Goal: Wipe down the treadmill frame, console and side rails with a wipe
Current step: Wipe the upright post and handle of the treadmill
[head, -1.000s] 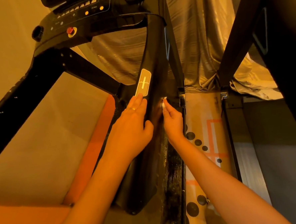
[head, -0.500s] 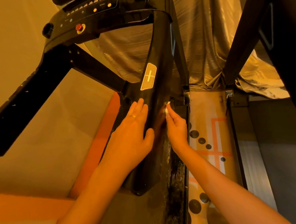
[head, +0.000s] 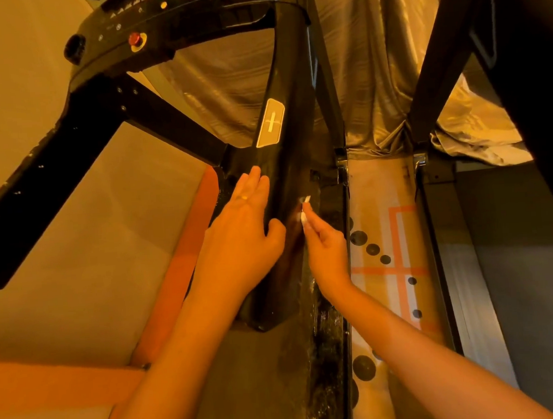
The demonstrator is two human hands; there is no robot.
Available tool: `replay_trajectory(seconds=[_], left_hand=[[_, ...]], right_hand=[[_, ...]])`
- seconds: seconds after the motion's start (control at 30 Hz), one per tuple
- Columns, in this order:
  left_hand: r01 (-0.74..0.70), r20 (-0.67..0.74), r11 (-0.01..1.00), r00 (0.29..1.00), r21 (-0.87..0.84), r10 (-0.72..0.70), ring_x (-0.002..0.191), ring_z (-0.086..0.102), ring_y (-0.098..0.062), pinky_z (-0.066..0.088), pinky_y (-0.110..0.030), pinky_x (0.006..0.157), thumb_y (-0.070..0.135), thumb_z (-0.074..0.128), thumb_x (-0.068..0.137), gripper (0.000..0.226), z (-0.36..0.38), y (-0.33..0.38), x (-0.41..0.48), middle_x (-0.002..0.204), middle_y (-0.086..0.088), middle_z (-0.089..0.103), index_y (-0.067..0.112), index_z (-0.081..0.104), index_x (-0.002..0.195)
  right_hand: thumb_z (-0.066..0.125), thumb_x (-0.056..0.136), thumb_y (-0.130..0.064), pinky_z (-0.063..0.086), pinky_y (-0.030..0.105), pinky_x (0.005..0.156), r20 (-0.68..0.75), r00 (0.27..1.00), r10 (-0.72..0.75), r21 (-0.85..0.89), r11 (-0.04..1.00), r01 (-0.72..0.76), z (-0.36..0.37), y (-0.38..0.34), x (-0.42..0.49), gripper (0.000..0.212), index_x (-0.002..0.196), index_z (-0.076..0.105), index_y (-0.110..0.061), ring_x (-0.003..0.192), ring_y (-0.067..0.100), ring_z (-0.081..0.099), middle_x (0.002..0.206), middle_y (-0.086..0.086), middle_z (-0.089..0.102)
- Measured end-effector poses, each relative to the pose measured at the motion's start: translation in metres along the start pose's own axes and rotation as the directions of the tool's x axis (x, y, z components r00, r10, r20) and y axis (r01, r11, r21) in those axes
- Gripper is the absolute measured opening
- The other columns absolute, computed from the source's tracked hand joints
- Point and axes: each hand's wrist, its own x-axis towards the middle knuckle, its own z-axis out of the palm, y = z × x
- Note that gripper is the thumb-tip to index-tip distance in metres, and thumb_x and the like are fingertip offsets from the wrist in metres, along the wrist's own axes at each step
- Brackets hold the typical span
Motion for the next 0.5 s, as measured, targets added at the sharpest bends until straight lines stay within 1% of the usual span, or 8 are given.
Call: replay_trajectory(seconds=[0.03,0.1,0.2,0.23,0.3,0.33,0.4,0.5], left_hand=[[0.003,0.001,1.000,1.000,-0.001,-0.003,0.152,0.001,-0.004,0.021,-0.025,0.114,0.029,0.049,0.100,0.069,0.000,0.000,0.000,0.168,0.010,0.003,0.025,0.016,0.161],[0.006,-0.001,1.000,1.000,0.005,-0.006,0.153,0.002,-0.004,0.024,-0.029,0.117,0.029,0.048,0.101,0.068,0.000,0.000,-0.001,0.168,0.010,0.004,0.024,0.017,0.161],[0.006,-0.002,1.000,1.000,0.011,-0.006,0.153,0.004,-0.006,0.024,-0.034,0.119,0.028,0.048,0.101,0.067,0.000,0.002,-0.003,0.168,0.009,0.005,0.023,0.018,0.161],[0.008,0.001,1.000,1.000,0.011,-0.008,0.153,0.004,-0.007,0.023,-0.035,0.119,0.028,0.048,0.101,0.067,-0.001,0.003,-0.004,0.168,0.008,0.006,0.023,0.018,0.161],[0.008,0.003,1.000,1.000,0.008,-0.008,0.153,0.005,-0.008,0.022,-0.035,0.120,0.027,0.049,0.101,0.067,-0.002,0.003,-0.004,0.168,0.007,0.006,0.022,0.018,0.161],[0.010,0.002,1.000,1.000,0.002,-0.010,0.154,0.005,-0.008,0.022,-0.036,0.120,0.027,0.049,0.100,0.068,-0.003,0.003,-0.004,0.168,0.007,0.006,0.022,0.019,0.161],[0.014,0.003,1.000,1.000,-0.017,-0.014,0.154,0.006,-0.009,0.022,-0.037,0.121,0.026,0.050,0.100,0.068,-0.002,0.002,-0.004,0.168,0.007,0.007,0.022,0.020,0.160],[0.012,0.004,0.999,1.000,-0.032,-0.011,0.154,0.007,-0.009,0.023,-0.039,0.121,0.025,0.050,0.100,0.068,-0.003,0.002,-0.004,0.168,0.007,0.008,0.022,0.020,0.160]], right_hand=[[0.050,0.104,-0.029,0.049,0.050,0.091,0.014,1.000,-0.002,0.008,1.000,0.002,-0.001,0.002,-0.009,0.039,0.143,0.050,-0.032,0.106,0.031,0.057,0.113,0.030,0.062],[0.050,0.104,-0.031,0.050,0.052,0.090,0.022,1.000,0.005,0.000,1.000,-0.005,-0.002,0.002,-0.011,0.039,0.143,0.050,-0.032,0.103,0.034,0.060,0.110,0.030,0.063],[0.049,0.105,-0.029,0.052,0.046,0.090,-0.021,0.999,0.043,-0.022,0.999,-0.044,0.003,-0.006,0.005,0.039,0.143,0.050,-0.029,0.103,0.021,0.063,0.111,0.023,0.066],[0.048,0.105,-0.028,0.055,0.042,0.083,-0.031,0.998,0.048,-0.039,0.998,-0.049,0.004,-0.006,0.009,0.039,0.144,0.050,-0.029,0.094,0.016,0.067,0.104,0.019,0.069],[0.047,0.105,-0.026,0.049,0.035,0.067,-0.031,0.998,0.049,-0.055,0.997,-0.050,0.007,-0.003,0.002,0.039,0.144,0.049,-0.032,0.073,0.012,0.061,0.084,0.011,0.067],[0.048,0.105,-0.026,0.047,0.034,0.066,-0.031,0.998,0.050,-0.043,0.998,-0.051,0.008,0.001,-0.009,0.040,0.144,0.049,-0.034,0.071,0.011,0.058,0.079,0.010,0.064],[0.049,0.102,-0.033,0.048,0.031,0.075,-0.027,0.999,0.038,0.017,0.999,-0.037,0.007,0.010,-0.042,0.040,0.140,0.049,-0.044,0.084,0.011,0.060,0.087,0.005,0.065],[0.049,0.095,-0.042,0.046,0.029,0.091,0.043,0.999,0.025,0.108,0.994,-0.029,0.004,0.006,-0.091,0.038,0.124,0.049,-0.066,0.103,0.011,0.053,0.102,-0.009,0.055]])
